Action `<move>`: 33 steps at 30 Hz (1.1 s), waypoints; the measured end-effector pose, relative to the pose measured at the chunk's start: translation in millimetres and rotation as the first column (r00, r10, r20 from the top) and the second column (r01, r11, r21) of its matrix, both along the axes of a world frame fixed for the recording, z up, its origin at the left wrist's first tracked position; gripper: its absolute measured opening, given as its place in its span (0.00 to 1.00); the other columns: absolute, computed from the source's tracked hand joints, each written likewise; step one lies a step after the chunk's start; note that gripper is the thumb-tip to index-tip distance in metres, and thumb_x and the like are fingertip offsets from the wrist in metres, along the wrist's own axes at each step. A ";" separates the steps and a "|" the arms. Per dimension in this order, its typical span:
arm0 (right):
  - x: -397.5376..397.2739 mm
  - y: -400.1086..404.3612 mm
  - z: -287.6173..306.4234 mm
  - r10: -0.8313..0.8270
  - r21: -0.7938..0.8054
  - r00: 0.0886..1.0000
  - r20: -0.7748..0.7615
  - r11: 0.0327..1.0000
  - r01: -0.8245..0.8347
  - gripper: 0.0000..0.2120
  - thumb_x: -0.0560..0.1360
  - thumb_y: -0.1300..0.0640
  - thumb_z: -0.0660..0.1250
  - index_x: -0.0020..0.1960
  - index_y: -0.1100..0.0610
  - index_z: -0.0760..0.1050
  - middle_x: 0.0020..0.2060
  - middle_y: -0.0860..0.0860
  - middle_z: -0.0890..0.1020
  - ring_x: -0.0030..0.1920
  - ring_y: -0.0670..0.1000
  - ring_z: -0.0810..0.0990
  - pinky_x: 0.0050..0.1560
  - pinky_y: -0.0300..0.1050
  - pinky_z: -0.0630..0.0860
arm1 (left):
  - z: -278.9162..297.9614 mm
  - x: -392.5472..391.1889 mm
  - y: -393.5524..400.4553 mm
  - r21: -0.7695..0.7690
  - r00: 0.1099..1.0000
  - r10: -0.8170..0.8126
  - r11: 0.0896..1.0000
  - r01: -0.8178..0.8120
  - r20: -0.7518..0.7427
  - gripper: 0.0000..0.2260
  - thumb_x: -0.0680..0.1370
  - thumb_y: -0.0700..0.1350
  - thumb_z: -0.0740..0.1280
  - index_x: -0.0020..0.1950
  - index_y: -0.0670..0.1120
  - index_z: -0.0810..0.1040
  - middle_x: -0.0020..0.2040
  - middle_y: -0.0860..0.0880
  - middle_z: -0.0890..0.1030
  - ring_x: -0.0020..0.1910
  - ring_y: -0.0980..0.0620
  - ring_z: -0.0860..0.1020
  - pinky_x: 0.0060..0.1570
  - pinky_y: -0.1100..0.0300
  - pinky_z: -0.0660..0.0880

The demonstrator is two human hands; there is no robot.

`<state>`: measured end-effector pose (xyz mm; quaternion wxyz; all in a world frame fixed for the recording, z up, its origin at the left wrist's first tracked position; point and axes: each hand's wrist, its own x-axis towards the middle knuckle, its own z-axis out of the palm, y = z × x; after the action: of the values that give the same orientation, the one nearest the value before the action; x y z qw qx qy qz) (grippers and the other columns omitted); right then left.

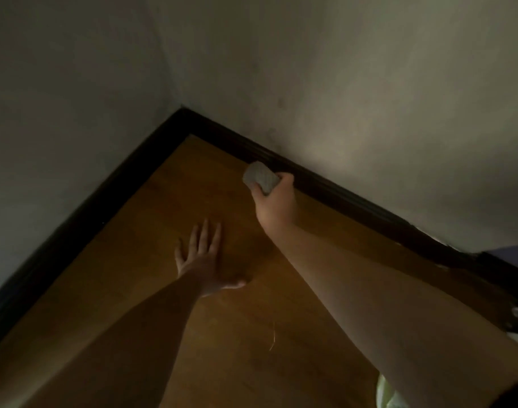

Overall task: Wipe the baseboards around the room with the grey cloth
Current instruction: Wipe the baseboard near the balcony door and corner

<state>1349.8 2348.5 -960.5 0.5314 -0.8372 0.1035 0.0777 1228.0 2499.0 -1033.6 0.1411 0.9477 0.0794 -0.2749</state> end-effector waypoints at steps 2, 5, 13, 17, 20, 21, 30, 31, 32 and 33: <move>18.1 23.2 2.0 0.036 0.060 0.999 -0.028 0.998 -0.034 0.21 0.76 0.49 0.71 0.63 0.53 0.66 0.55 0.51 0.78 0.49 0.49 0.80 0.43 0.42 0.78 | -2.2 -1.9 0.4 -0.009 1.000 -0.003 1.000 0.004 0.012 0.65 0.50 0.88 0.53 0.72 0.61 0.21 0.71 0.54 0.18 0.73 0.48 0.22 0.70 0.37 0.28; 38.1 58.2 0.5 0.076 0.120 0.997 -0.017 0.990 -0.073 0.17 0.77 0.49 0.70 0.58 0.48 0.63 0.54 0.49 0.78 0.43 0.42 0.76 0.38 0.37 0.72 | -3.8 -3.8 -0.9 -0.015 1.000 0.013 1.000 -0.013 0.019 0.66 0.50 0.87 0.56 0.73 0.60 0.22 0.73 0.54 0.20 0.72 0.49 0.21 0.62 0.43 0.17; 74.0 136.5 4.6 0.150 0.128 0.988 0.027 0.980 -0.153 0.18 0.78 0.51 0.69 0.62 0.55 0.67 0.59 0.53 0.76 0.54 0.52 0.77 0.49 0.44 0.73 | -11.4 -4.2 2.5 0.012 0.999 0.014 1.000 -0.015 0.036 0.65 0.51 0.85 0.56 0.73 0.60 0.22 0.72 0.54 0.19 0.69 0.52 0.18 0.62 0.41 0.17; 95.3 157.3 7.7 0.193 0.013 0.981 0.035 0.981 -0.193 0.21 0.79 0.48 0.67 0.64 0.59 0.66 0.60 0.58 0.75 0.57 0.58 0.77 0.54 0.52 0.77 | -14.4 -3.7 1.8 0.012 0.999 0.006 1.000 -0.006 0.035 0.65 0.53 0.84 0.59 0.72 0.60 0.21 0.71 0.53 0.18 0.69 0.51 0.18 0.60 0.40 0.16; 107.7 169.2 8.1 0.221 -0.069 0.975 0.029 0.973 -0.219 0.21 0.78 0.48 0.67 0.63 0.59 0.67 0.60 0.59 0.76 0.57 0.59 0.78 0.53 0.54 0.77 | -15.6 -4.3 2.2 0.012 1.000 0.006 1.000 -0.006 0.027 0.66 0.52 0.84 0.59 0.73 0.59 0.22 0.71 0.53 0.18 0.69 0.51 0.17 0.60 0.40 0.15; 111.6 173.6 8.8 0.230 -0.089 0.973 0.021 0.970 -0.227 0.21 0.78 0.48 0.67 0.63 0.59 0.67 0.61 0.59 0.77 0.57 0.59 0.78 0.51 0.52 0.77 | -15.5 -4.7 2.2 0.014 1.000 0.006 1.000 -0.007 0.027 0.66 0.52 0.84 0.59 0.73 0.59 0.22 0.72 0.53 0.18 0.69 0.51 0.18 0.60 0.40 0.16; 120.1 186.8 14.6 0.203 -0.194 0.977 -0.073 0.958 -0.213 0.25 0.79 0.43 0.65 0.66 0.58 0.63 0.60 0.58 0.78 0.54 0.60 0.80 0.42 0.48 0.72 | -16.4 -4.0 5.5 0.055 1.000 0.011 0.998 -0.011 -0.011 0.65 0.52 0.85 0.58 0.74 0.59 0.22 0.72 0.52 0.19 0.70 0.49 0.19 0.61 0.39 0.17; 120.0 183.3 16.0 0.202 -0.198 0.977 -0.065 0.957 -0.211 0.24 0.79 0.43 0.65 0.66 0.58 0.64 0.59 0.58 0.78 0.53 0.59 0.80 0.41 0.47 0.71 | -15.4 -2.2 5.8 0.046 1.000 0.017 0.999 -0.017 -0.011 0.65 0.52 0.85 0.58 0.73 0.59 0.22 0.72 0.53 0.19 0.70 0.50 0.19 0.61 0.39 0.16; 118.6 179.3 17.1 0.196 -0.195 0.979 -0.059 0.959 -0.204 0.24 0.79 0.43 0.65 0.65 0.58 0.64 0.58 0.57 0.78 0.53 0.58 0.80 0.41 0.47 0.71 | -14.2 -0.1 6.5 0.035 1.000 0.022 0.999 -0.021 -0.010 0.65 0.53 0.85 0.59 0.73 0.59 0.22 0.72 0.53 0.19 0.70 0.50 0.19 0.61 0.40 0.16; 115.9 173.9 16.4 0.185 -0.188 0.981 -0.057 0.963 -0.193 0.24 0.79 0.44 0.64 0.65 0.58 0.64 0.58 0.57 0.78 0.52 0.58 0.80 0.40 0.47 0.73 | -12.9 1.1 7.2 0.029 1.000 0.022 0.999 -0.022 -0.006 0.65 0.53 0.84 0.60 0.73 0.60 0.22 0.72 0.54 0.19 0.70 0.51 0.19 0.61 0.40 0.17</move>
<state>1465.7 2522.4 -944.1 0.4360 -0.8890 0.0404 0.1339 1229.2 2506.2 -1046.5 0.1301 0.9478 0.0945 -0.2753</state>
